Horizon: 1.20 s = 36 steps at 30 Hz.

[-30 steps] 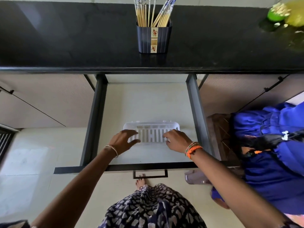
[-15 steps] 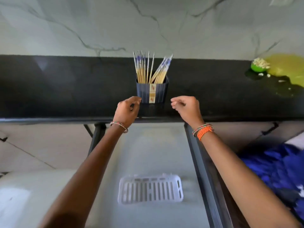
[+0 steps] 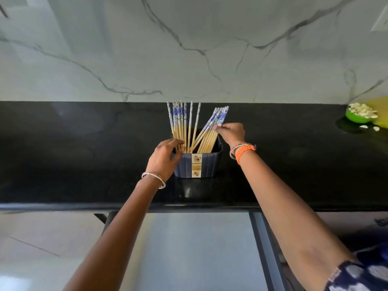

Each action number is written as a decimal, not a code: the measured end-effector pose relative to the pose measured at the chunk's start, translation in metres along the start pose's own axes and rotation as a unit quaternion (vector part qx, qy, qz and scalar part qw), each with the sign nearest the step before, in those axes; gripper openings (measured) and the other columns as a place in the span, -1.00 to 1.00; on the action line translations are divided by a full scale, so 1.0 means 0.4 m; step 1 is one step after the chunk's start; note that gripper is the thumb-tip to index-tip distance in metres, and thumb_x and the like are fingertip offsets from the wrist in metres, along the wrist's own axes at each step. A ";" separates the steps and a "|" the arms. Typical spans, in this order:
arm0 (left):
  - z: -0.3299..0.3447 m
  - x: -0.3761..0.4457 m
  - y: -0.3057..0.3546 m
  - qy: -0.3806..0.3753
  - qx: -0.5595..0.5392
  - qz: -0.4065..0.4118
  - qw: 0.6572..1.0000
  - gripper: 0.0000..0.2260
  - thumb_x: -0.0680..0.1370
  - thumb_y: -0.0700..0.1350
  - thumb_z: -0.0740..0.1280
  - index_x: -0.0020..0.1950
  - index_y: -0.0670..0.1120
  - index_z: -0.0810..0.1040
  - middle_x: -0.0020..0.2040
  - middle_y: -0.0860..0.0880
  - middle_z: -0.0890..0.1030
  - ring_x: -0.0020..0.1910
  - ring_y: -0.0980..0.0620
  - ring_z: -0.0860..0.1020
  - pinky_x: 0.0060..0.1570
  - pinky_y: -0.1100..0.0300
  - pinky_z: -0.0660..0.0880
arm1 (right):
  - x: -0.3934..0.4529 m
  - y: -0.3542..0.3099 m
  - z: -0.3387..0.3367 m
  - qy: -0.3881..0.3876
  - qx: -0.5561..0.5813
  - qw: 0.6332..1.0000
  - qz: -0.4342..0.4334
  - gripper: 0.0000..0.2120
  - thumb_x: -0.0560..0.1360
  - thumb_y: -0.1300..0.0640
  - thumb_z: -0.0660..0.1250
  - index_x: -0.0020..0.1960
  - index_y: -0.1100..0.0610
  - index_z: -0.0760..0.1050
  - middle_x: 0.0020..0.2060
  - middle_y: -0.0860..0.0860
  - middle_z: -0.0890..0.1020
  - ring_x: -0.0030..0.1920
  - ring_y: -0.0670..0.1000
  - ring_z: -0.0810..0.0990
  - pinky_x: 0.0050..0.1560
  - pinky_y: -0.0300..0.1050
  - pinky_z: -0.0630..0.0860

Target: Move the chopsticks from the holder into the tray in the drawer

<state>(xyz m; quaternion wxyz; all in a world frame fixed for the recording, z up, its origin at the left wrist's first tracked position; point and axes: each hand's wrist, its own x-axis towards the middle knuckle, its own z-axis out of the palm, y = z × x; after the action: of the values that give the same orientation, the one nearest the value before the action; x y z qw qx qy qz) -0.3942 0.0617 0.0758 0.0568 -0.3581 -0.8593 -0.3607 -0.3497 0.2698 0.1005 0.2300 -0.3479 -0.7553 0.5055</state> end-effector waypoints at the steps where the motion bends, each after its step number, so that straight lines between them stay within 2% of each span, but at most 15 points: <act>1: 0.002 -0.001 -0.005 0.006 -0.002 0.002 1.000 -0.76 0.54 -0.07 0.23 0.19 -0.04 0.49 0.12 -0.07 0.58 0.04 0.01 0.54 -0.01 0.12 0.55 | 0.006 0.001 0.006 0.006 0.006 1.000 0.004 -0.66 0.42 0.11 0.46 -0.08 0.43 0.62 -0.07 0.34 0.67 -0.02 0.24 0.67 0.04 0.03 0.58; 3: 0.004 -0.003 -0.011 0.020 -0.013 -0.001 1.000 -0.74 0.54 -0.06 0.23 0.21 -0.04 0.48 0.11 -0.08 0.59 -0.01 0.01 0.57 -0.03 0.09 0.58 | 0.009 0.000 0.013 0.014 0.014 1.000 0.010 -0.65 0.41 0.13 0.48 -0.10 0.46 0.61 -0.09 0.36 0.67 -0.17 0.17 0.67 0.08 0.09 0.58; 7: 0.007 -0.006 -0.015 0.023 -0.027 -0.013 0.999 -0.74 0.55 -0.06 0.23 0.23 -0.05 0.46 0.10 -0.06 0.61 -0.07 0.03 0.60 -0.06 0.06 0.61 | 0.007 -0.005 0.015 0.037 0.019 0.999 0.013 -0.67 0.41 0.13 0.48 -0.16 0.46 0.60 -0.18 0.33 0.69 -0.12 0.26 0.68 0.07 0.07 0.58; 8: 0.007 -0.007 -0.015 0.023 -0.028 -0.013 0.999 -0.74 0.55 -0.07 0.23 0.23 -0.04 0.46 0.10 -0.06 0.61 -0.07 0.03 0.60 -0.06 0.07 0.61 | 0.007 -0.008 0.015 0.041 0.018 0.999 0.014 -0.68 0.41 0.12 0.48 -0.24 0.42 0.60 -0.30 0.27 0.68 -0.25 0.22 0.67 0.00 0.02 0.60; 10: 0.002 -0.008 -0.012 0.020 -0.031 -0.015 0.999 -0.73 0.54 -0.08 0.23 0.25 -0.04 0.44 0.12 -0.07 0.61 -0.04 0.03 0.60 -0.07 0.10 0.60 | 0.012 -0.013 0.013 0.055 0.015 0.998 0.018 -0.65 0.41 0.11 0.48 -0.45 0.26 0.51 -0.54 0.08 0.52 -0.51 0.02 0.47 -0.27 -0.15 0.54; 12: -0.007 -0.011 -0.007 0.013 -0.031 -0.017 0.999 -0.71 0.54 -0.12 0.24 0.27 -0.03 0.42 0.16 -0.07 0.59 -0.02 0.02 0.60 -0.07 0.13 0.59 | 0.009 -0.019 0.008 0.075 0.022 0.997 0.022 -0.58 0.40 0.11 0.48 -0.55 0.13 0.41 -0.63 -0.04 0.40 -0.58 -0.08 0.34 -0.45 -0.28 0.37; 13: -0.013 -0.013 -0.004 0.012 -0.031 -0.019 0.999 -0.70 0.54 -0.13 0.23 0.28 -0.02 0.41 0.17 -0.07 0.58 -0.02 0.02 0.60 -0.07 0.13 0.59 | 0.005 -0.023 0.002 0.088 0.028 0.996 0.023 -0.60 0.40 0.11 0.48 -0.55 0.11 0.43 -0.65 -0.07 0.40 -0.59 -0.09 0.35 -0.47 -0.30 0.34; 15: -0.025 -0.021 0.005 0.015 -0.031 -0.023 0.999 -0.68 0.54 -0.16 0.23 0.29 -0.01 0.40 0.19 -0.06 0.57 -0.06 0.02 0.60 -0.10 0.14 0.59 | -0.007 -0.040 -0.015 0.112 0.042 0.992 0.026 -0.72 0.41 0.12 0.47 -0.45 0.13 0.55 -0.60 -0.08 0.50 -0.51 -0.06 0.50 -0.45 -0.27 0.45; 17: -0.042 -0.035 0.020 0.025 -0.027 -0.017 0.999 -0.69 0.53 -0.19 0.22 0.27 -0.02 0.43 0.20 -0.08 0.56 -0.12 0.03 0.59 -0.14 0.21 0.56 | -0.024 -0.063 -0.041 0.140 0.068 0.988 0.020 -0.74 0.42 0.12 0.45 -0.42 0.15 0.57 -0.50 0.00 0.57 -0.38 0.04 0.62 -0.30 -0.12 0.60; 22: -0.091 -0.086 0.061 0.041 -0.039 -0.003 0.998 -0.71 0.52 -0.26 0.20 0.21 -0.05 0.49 0.19 -0.10 0.57 0.00 0.05 0.57 -0.07 0.26 0.51 | -0.089 -0.130 -0.141 0.238 0.136 0.962 -0.018 -0.82 0.43 0.16 0.42 -0.20 0.28 0.66 -0.41 0.08 0.61 -0.33 0.09 0.62 -0.10 0.11 0.65; 24: -0.106 -0.118 0.078 0.044 -0.051 -0.004 0.998 -0.72 0.52 -0.28 0.20 0.18 -0.07 0.51 0.16 -0.08 0.60 0.00 0.09 0.55 -0.03 0.27 0.49 | -0.137 -0.150 -0.184 0.265 0.181 0.947 -0.018 -0.82 0.44 0.17 0.40 -0.20 0.30 0.65 -0.39 0.11 0.62 -0.28 0.13 0.65 -0.09 0.13 0.65; 26: -0.114 -0.161 0.091 0.044 -0.072 -0.017 0.996 -0.72 0.51 -0.31 0.19 0.14 -0.09 0.54 0.12 -0.08 0.62 0.03 0.05 0.57 0.03 0.25 0.49 | -0.200 -0.164 -0.221 0.272 0.260 0.926 -0.011 -0.83 0.47 0.20 0.38 -0.18 0.32 0.62 -0.37 0.09 0.62 -0.23 0.11 0.66 -0.11 0.05 0.66; 30: -0.110 -0.286 0.086 0.025 -0.109 -0.060 0.992 -0.74 0.49 -0.36 0.19 0.06 -0.14 0.59 0.03 -0.10 0.66 0.00 0.03 0.59 0.10 0.23 0.48 | -0.373 -0.150 -0.262 0.204 0.459 0.863 0.048 -0.86 0.54 0.25 0.31 -0.20 0.20 0.53 -0.28 0.05 0.64 -0.17 0.00 0.67 -0.27 -0.19 0.64; 34: -0.072 -0.485 0.021 -0.008 -0.126 -0.157 0.980 -0.72 0.45 -0.40 0.18 0.01 -0.18 0.60 0.01 -0.15 0.66 0.00 -0.06 0.60 -0.01 0.31 0.42 | -0.567 -0.011 -0.226 0.163 0.568 0.790 0.162 -0.78 0.56 0.33 0.24 -0.23 0.14 0.45 -0.27 0.04 0.61 -0.26 -0.05 0.62 -0.14 -0.15 0.63; 36: -0.045 -0.601 -0.024 -0.030 -0.115 -0.215 0.969 -0.72 0.45 -0.38 0.17 0.04 -0.19 0.58 0.04 -0.18 0.65 0.04 -0.10 0.59 -0.04 0.32 0.40 | -0.670 0.102 -0.180 0.151 0.602 0.755 0.211 -0.73 0.58 0.37 0.19 -0.24 0.12 0.40 -0.33 0.02 0.59 -0.31 -0.07 0.60 -0.20 -0.17 0.63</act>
<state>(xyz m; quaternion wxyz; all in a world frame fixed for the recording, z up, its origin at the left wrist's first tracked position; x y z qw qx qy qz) -0.2262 -0.0931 -0.0023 -0.0894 -0.1792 -0.8701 -0.4503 -0.1127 0.1203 0.0915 0.3909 -0.3597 -0.1577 0.8324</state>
